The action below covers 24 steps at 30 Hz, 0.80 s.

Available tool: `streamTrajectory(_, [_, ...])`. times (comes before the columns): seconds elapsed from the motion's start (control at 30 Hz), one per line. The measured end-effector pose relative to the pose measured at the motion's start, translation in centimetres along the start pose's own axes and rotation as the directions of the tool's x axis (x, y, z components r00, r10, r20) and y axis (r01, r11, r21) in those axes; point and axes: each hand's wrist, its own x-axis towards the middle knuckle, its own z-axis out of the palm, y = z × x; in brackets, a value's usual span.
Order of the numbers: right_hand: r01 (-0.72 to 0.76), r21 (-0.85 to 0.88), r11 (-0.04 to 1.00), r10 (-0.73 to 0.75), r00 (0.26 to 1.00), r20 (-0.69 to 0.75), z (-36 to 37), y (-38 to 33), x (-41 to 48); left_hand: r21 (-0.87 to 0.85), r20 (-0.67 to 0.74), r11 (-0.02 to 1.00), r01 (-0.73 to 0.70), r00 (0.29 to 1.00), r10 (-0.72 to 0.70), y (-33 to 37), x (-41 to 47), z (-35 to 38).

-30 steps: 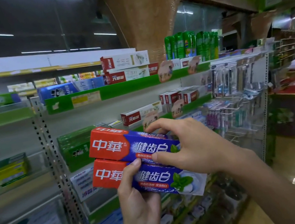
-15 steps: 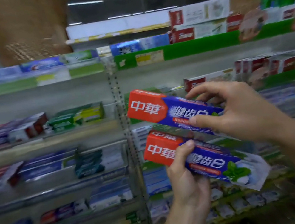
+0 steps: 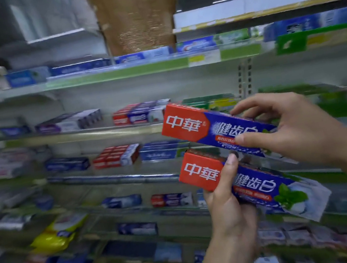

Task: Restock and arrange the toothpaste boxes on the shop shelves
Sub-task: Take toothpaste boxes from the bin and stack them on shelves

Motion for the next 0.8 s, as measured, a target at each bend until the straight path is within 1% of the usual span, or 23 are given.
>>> streamTrajectory(0.1, [0.015, 0.023, 1.000, -0.016, 0.999, 0.042, 4.9, -3.3, 2.0, 0.006, -0.002, 0.998, -0.069, 0.998, 0.069, 5.5, 0.6, -3.2])
streamTrajectory(0.27, [0.029, 0.054, 0.998, -0.034, 0.993, 0.111, 12.9, -7.6, 5.3, 0.068, -0.023, 0.990, -0.121, 0.992, 0.123, 13.9, 2.4, -8.2])
streamTrajectory(0.43, [-0.009, 0.116, 0.993, -0.017, 0.975, 0.221, 19.4, -9.5, 8.9, 0.059, -0.082, 0.991, -0.118, 0.989, 0.123, 19.6, 4.9, -12.6])
streamTrajectory(0.53, [-0.067, 0.158, 0.985, 0.011, 0.943, 0.332, 23.0, -8.7, 11.5, 0.062, -0.106, 0.992, -0.105, 0.988, 0.112, 22.2, 7.5, -15.2])
streamTrajectory(0.63, [-0.108, 0.193, 0.975, 0.021, 0.914, 0.405, 27.4, -6.5, 14.4, 0.013, -0.148, 0.996, -0.087, 0.985, 0.088, 24.5, 10.5, -17.9])
streamTrajectory(0.73, [-0.132, 0.271, 0.953, 0.008, 0.909, 0.416, 32.5, -4.0, 16.9, 0.006, -0.255, 0.998, -0.068, 0.965, 0.067, 26.6, 13.3, -20.7])
streamTrajectory(0.8, [-0.097, 0.236, 0.967, -0.003, 0.921, 0.389, 37.1, -1.8, 19.9, 0.017, -0.315, 0.997, -0.081, 0.945, 0.082, 28.2, 16.1, -22.7])
